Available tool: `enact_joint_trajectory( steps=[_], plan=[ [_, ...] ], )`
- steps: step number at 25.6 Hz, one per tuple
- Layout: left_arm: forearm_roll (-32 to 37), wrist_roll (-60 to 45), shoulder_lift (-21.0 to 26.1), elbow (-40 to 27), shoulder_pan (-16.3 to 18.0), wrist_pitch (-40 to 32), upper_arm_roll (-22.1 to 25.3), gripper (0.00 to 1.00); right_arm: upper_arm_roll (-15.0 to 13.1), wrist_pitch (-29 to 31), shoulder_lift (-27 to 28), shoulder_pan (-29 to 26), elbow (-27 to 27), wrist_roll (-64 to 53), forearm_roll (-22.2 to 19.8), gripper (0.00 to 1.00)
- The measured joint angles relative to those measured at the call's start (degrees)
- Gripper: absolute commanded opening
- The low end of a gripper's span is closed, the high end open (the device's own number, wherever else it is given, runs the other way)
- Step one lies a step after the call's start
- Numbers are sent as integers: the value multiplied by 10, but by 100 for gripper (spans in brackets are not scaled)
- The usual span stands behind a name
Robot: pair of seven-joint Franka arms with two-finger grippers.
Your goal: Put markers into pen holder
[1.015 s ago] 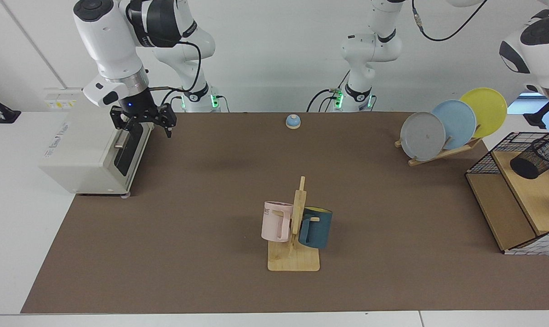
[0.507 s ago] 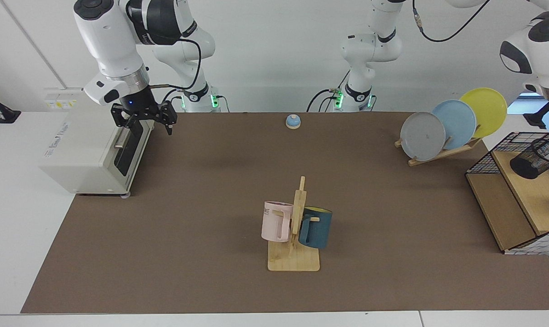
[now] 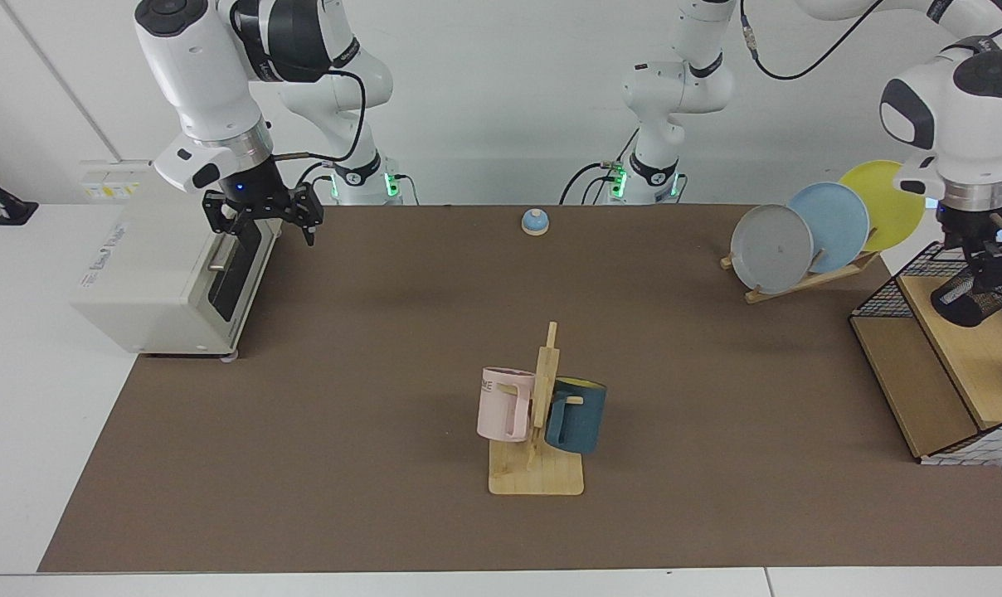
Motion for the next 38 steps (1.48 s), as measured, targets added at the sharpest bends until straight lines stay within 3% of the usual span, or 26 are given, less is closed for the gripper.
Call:
enact_joint_trajectory(
  steps=[5,12,26,38],
  plan=[
    [-55,-217,-22,-32,-9,-41,-56,100,0,0,0,0,-1,0,0,100],
    [-125,-369,-36,-50,-10,-82,-124,100,0,-1,-3,0,-7,0,0,100],
    [-224,-741,-43,-50,-9,-105,-159,100,5,-66,-14,0,-11,0,0,100],
    [-243,-883,-82,-36,15,-119,-185,100,3,-68,-20,-1,-9,0,0,100]
  ],
)
